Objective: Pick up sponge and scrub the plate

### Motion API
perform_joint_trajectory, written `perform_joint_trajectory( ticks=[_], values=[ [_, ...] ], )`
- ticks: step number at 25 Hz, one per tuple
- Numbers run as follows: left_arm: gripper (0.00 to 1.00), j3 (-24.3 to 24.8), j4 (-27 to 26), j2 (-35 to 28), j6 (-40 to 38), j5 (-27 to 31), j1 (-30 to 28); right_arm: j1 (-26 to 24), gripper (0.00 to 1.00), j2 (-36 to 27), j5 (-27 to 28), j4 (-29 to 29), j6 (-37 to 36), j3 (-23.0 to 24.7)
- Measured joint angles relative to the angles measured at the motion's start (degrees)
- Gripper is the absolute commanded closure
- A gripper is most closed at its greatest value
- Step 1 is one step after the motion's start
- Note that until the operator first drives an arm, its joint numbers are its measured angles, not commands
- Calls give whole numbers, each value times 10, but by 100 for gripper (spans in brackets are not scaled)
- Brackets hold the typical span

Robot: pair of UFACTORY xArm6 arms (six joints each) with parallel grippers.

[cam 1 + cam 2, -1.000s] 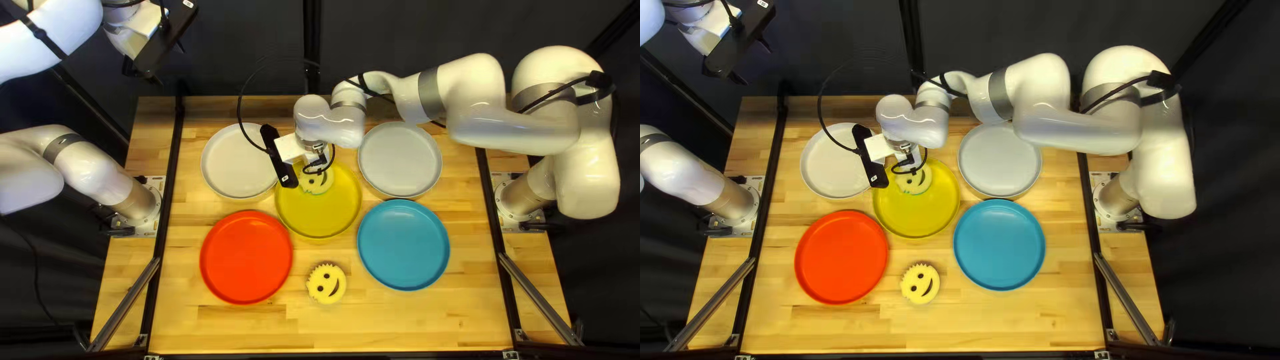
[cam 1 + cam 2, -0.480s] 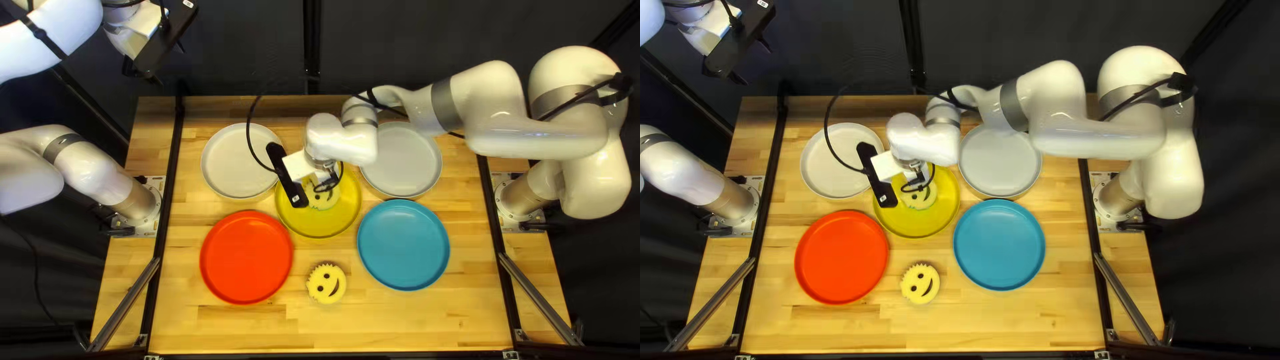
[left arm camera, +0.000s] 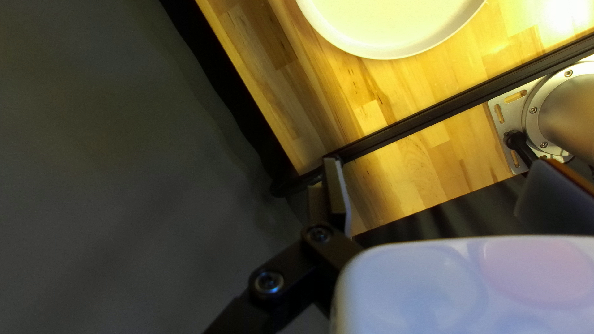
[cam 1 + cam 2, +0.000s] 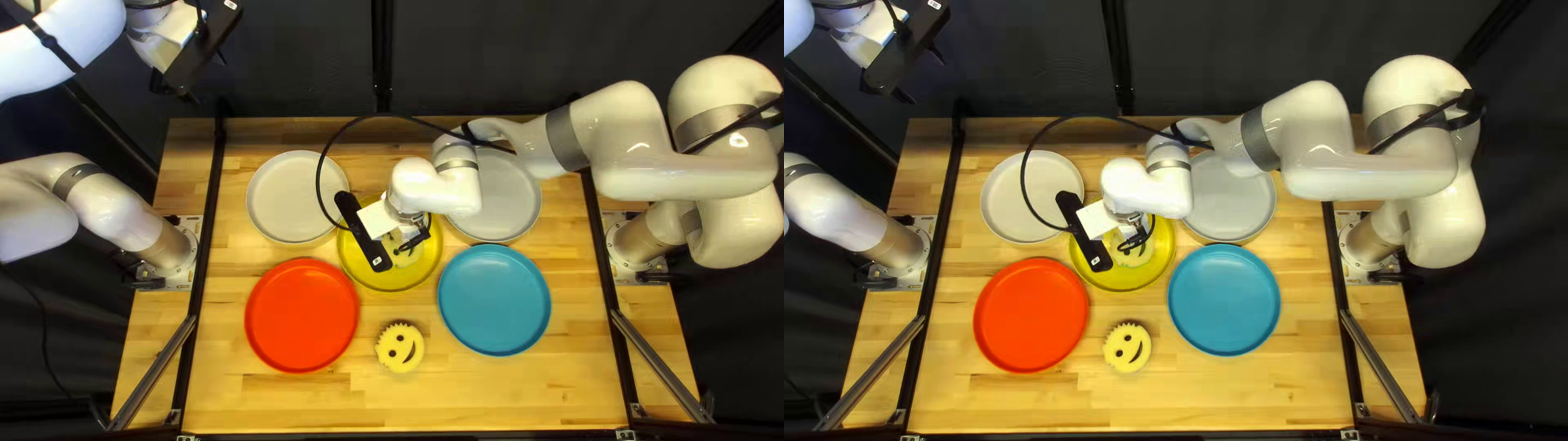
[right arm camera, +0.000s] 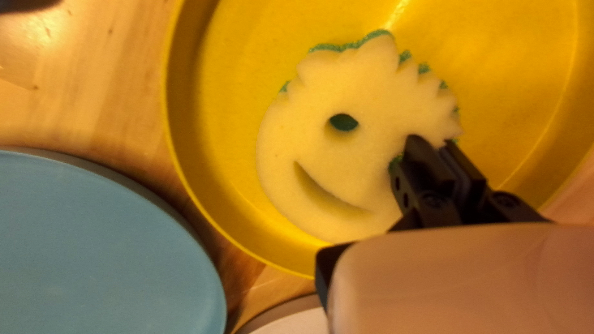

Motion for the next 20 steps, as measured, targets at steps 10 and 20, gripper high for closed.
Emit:
perform_joint_trajectory(
  ticks=[10, 20],
  values=[
    [0, 0, 0, 0, 0, 0, 0, -39, 100, -1, 11, -1, -30, -8],
    [0, 0, 0, 0, 0, 0, 0, 12, 100, -18, 5, -17, 20, 26]
  ],
)
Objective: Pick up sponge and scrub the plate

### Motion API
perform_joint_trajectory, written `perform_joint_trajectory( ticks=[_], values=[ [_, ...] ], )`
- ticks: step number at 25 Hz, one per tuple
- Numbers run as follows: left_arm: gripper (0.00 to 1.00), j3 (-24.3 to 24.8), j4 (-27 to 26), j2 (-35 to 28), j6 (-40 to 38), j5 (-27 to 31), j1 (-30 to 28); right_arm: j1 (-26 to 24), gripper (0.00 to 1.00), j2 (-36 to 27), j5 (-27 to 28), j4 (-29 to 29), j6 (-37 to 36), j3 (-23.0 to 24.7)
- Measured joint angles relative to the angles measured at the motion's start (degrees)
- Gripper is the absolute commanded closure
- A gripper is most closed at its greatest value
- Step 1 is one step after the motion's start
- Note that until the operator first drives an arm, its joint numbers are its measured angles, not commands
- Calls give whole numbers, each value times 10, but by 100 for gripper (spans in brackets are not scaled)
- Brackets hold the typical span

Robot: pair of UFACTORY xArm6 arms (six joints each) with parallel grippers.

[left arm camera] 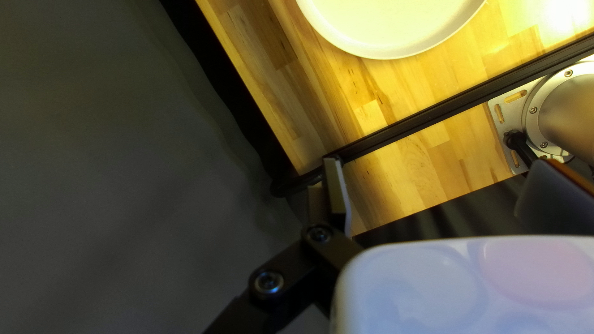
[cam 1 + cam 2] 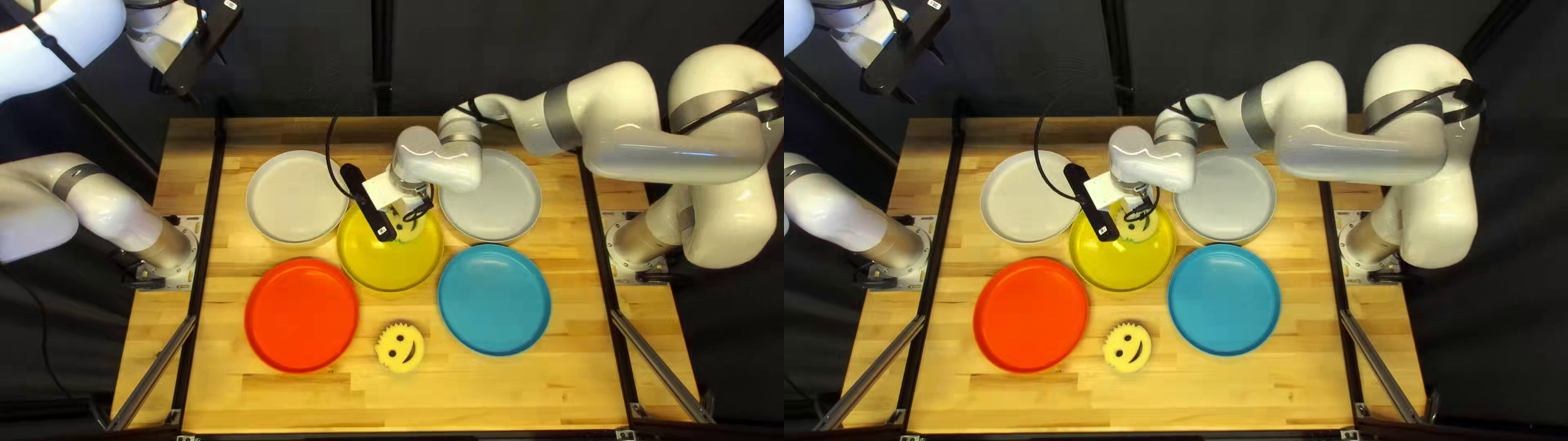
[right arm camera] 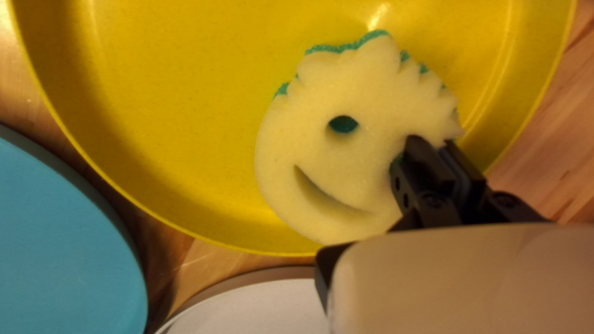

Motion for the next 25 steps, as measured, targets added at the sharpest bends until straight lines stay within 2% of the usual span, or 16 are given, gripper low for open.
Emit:
perform_joint_trajectory(
  ticks=[6, 11, 25],
  values=[
    [0, 0, 0, 0, 0, 0, 0, 39, 100, -6, 14, -4, 25, 10],
    [0, 0, 0, 0, 0, 0, 0, 40, 100, 6, 20, -4, 19, -7],
    [0, 0, 0, 0, 0, 0, 0, -48, 100, 58, 65, 25, -60, -101]
  ],
)
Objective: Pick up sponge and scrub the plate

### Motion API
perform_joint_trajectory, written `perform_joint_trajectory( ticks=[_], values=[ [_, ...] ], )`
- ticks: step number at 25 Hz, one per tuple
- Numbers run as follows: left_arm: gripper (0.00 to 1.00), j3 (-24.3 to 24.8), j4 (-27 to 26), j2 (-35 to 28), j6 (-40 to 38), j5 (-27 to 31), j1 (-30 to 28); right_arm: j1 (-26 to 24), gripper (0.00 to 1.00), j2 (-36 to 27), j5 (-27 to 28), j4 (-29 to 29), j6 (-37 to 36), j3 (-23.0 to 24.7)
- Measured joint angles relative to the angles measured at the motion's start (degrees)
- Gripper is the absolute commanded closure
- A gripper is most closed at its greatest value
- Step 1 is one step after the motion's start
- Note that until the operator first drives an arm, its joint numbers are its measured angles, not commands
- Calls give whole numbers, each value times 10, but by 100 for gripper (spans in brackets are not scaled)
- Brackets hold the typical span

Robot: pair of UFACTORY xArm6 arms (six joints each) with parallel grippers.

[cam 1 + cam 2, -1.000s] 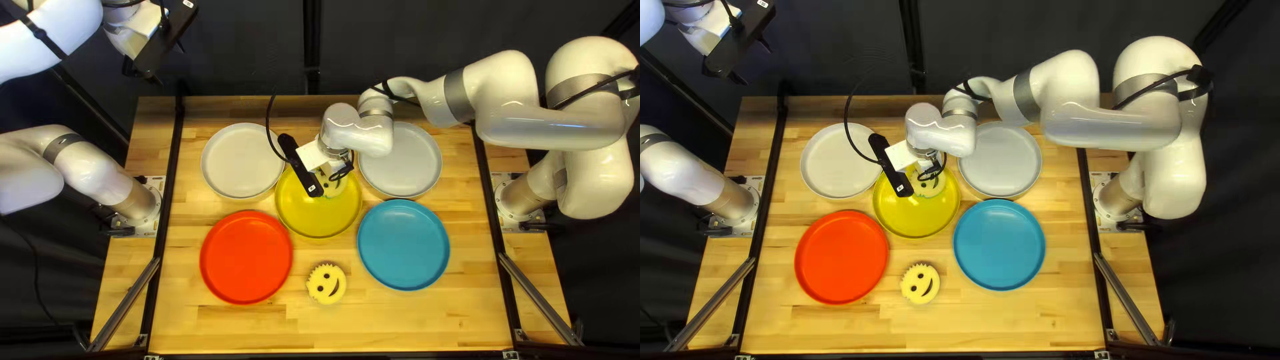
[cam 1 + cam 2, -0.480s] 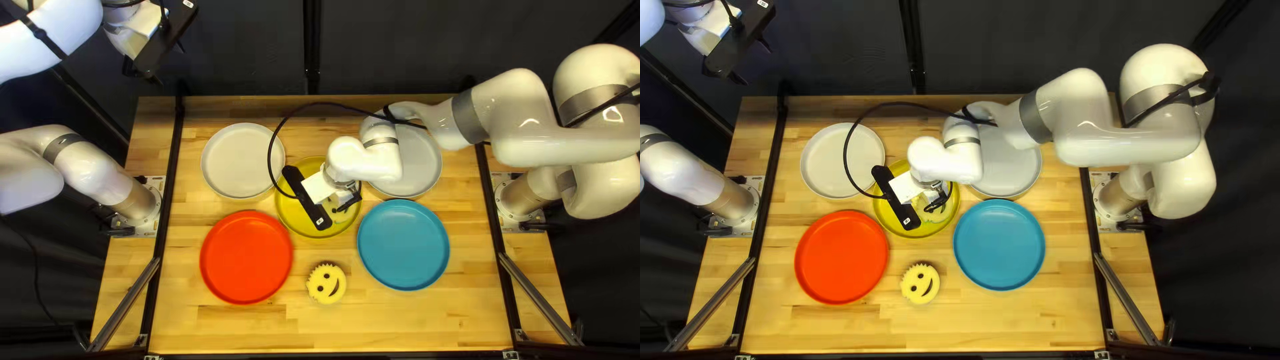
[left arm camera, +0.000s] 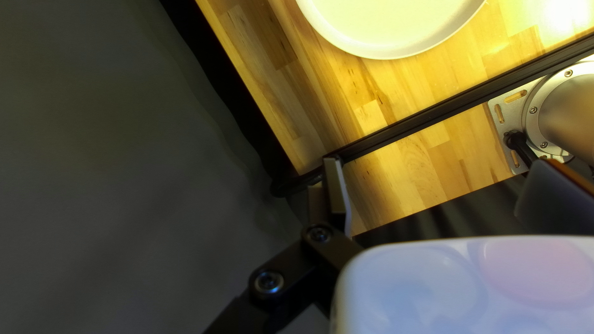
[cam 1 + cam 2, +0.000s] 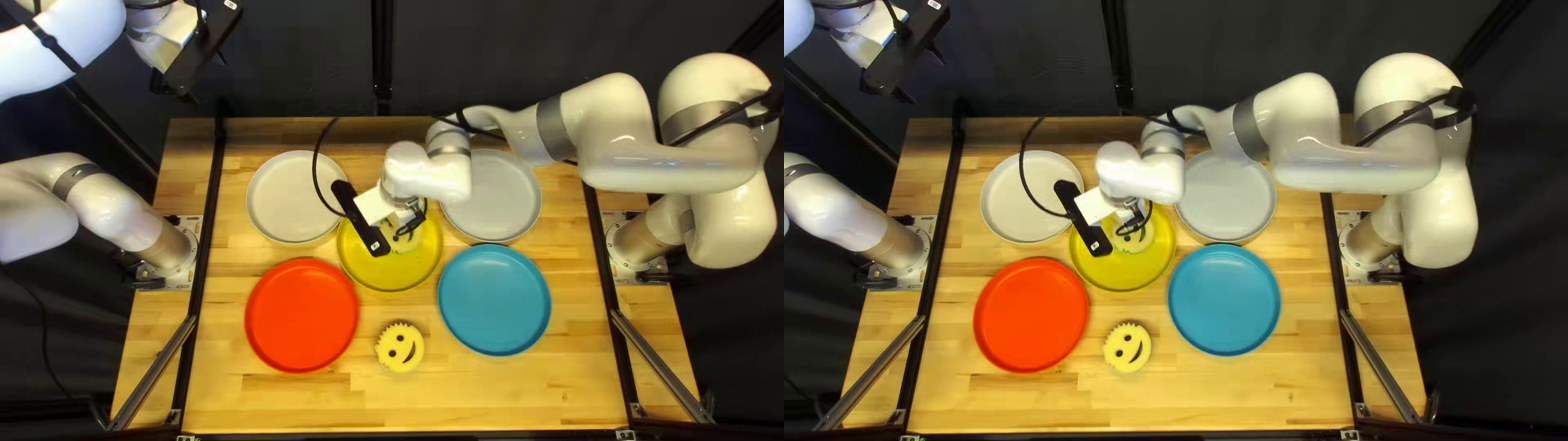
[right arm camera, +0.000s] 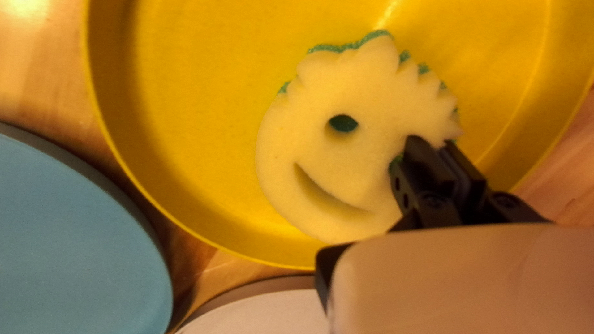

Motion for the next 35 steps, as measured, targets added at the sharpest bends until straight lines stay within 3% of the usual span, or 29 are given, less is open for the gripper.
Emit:
perform_joint_trajectory(
  ticks=[13, 24, 28, 35],
  values=[
    [0, 0, 0, 0, 0, 0, 0, -16, 100, 18, 23, 17, -18, -31],
    [0, 0, 0, 0, 0, 0, 0, 56, 100, -5, -3, -13, 55, 18],
    [0, 0, 0, 0, 0, 0, 0, 77, 100, -6, 0, -22, 79, 17],
    [0, 0, 0, 0, 0, 0, 0, 46, 100, -43, 29, 0, 56, 26]
  ],
)
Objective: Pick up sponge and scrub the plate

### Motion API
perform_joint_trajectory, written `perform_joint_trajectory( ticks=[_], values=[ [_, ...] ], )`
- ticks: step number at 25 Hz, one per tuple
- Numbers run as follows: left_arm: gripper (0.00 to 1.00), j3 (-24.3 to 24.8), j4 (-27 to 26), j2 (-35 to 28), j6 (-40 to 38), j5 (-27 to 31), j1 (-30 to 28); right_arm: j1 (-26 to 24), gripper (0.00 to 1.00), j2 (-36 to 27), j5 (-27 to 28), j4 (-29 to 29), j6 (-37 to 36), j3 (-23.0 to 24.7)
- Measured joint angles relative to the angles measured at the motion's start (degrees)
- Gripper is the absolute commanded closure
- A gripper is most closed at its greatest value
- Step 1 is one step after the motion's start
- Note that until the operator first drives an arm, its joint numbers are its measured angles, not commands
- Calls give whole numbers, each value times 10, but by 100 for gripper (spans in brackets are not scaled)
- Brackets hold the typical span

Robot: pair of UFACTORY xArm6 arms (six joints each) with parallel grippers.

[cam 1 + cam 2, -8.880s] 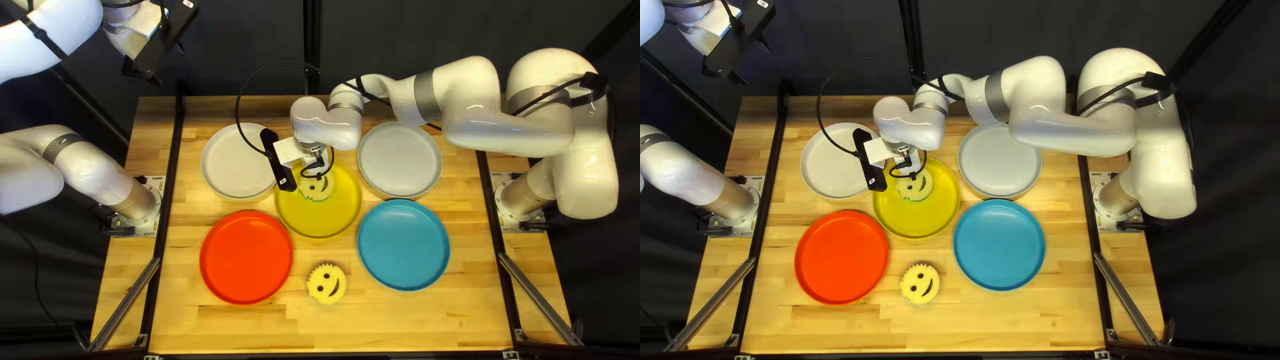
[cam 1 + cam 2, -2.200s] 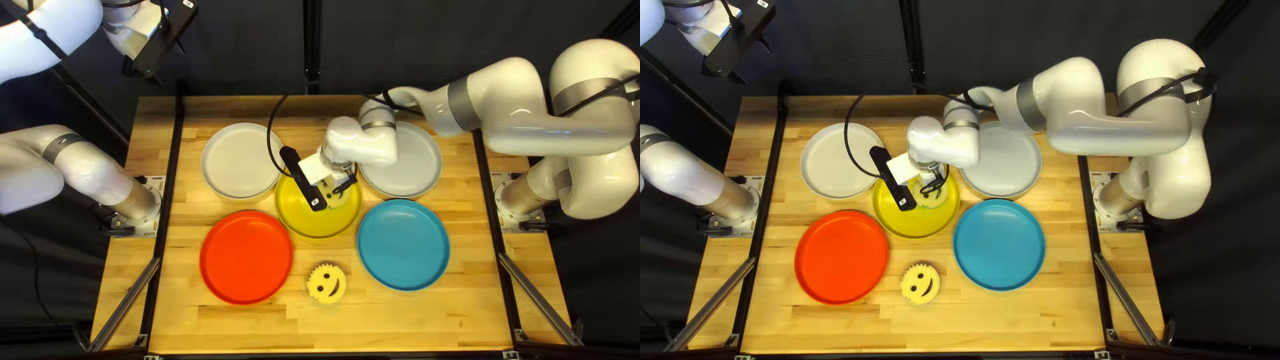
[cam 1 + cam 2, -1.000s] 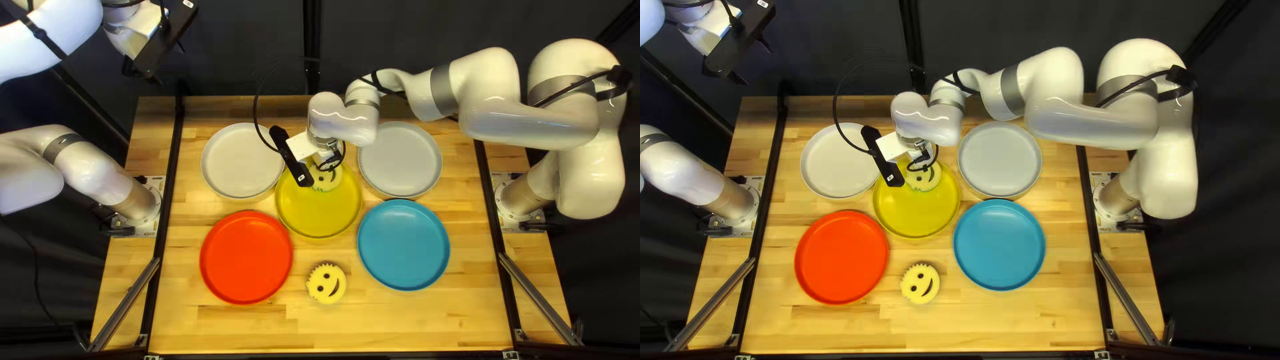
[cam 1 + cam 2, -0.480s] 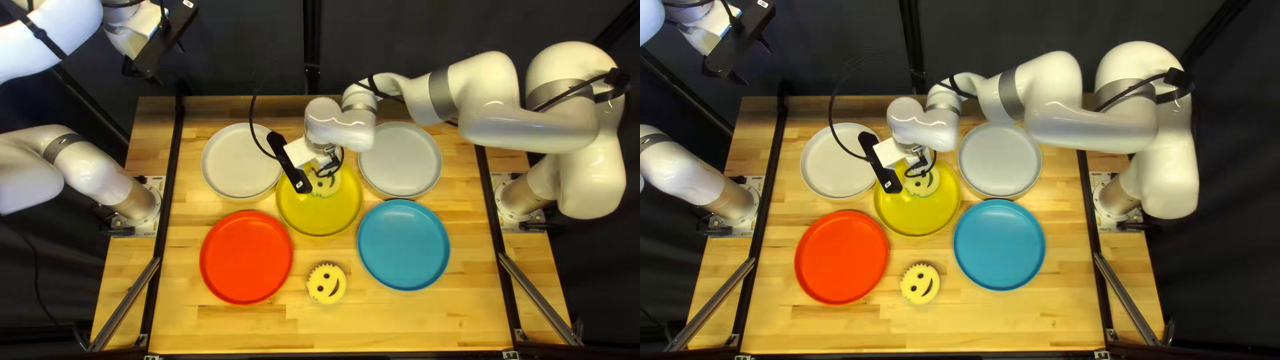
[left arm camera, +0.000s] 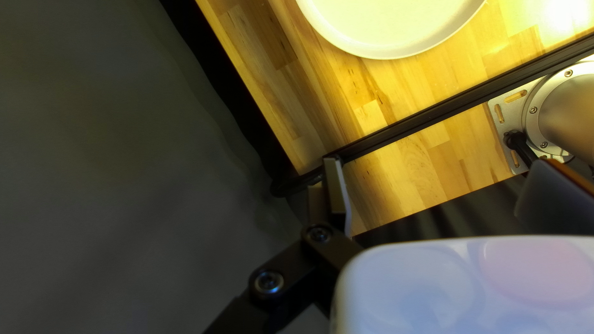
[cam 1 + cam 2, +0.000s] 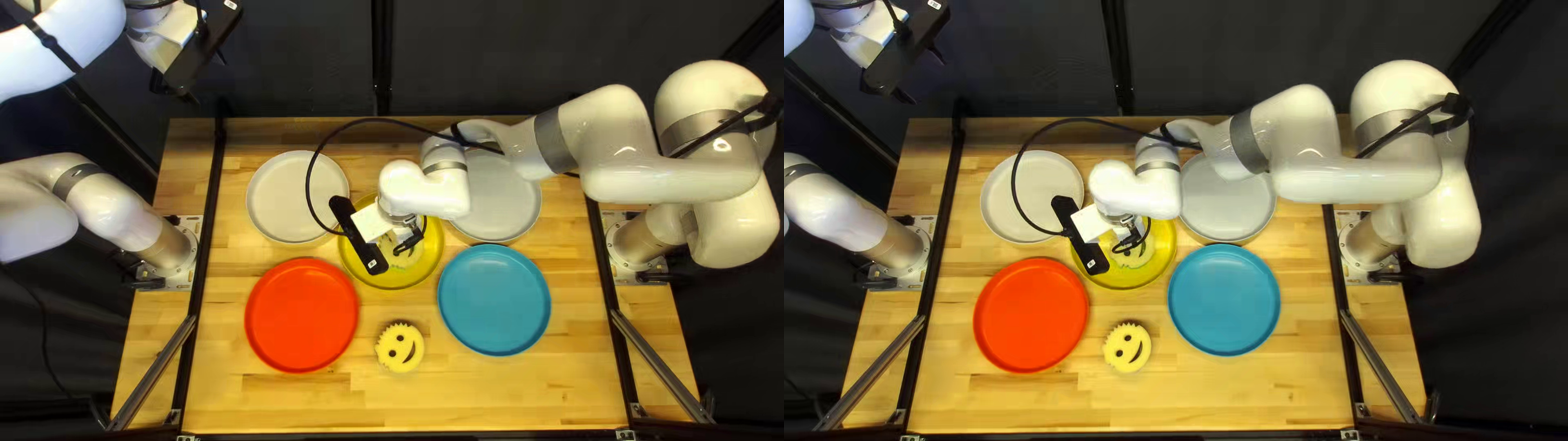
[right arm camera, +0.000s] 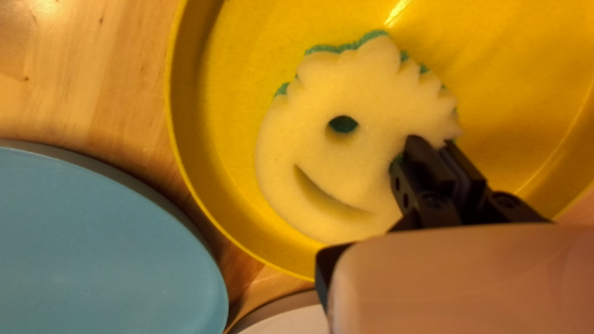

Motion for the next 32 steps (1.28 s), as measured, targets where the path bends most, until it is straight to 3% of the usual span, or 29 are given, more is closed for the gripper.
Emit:
perform_joint_trajectory(
  ticks=[12, 24, 25, 26, 32],
  values=[
    [0, 0, 0, 0, 0, 0, 0, -153, 100, -17, 26, 50, -95, -17],
    [0, 0, 0, 0, 0, 0, 0, -215, 100, 27, -9, 20, -64, -43],
    [0, 0, 0, 0, 0, 0, 0, -217, 80, 29, -12, 13, -57, -43],
    [0, 0, 0, 0, 0, 0, 0, -220, 0, 32, -14, 7, -51, -43],
    [0, 0, 0, 0, 0, 0, 0, -239, 0, 36, 5, -5, -32, -51]
  ],
)
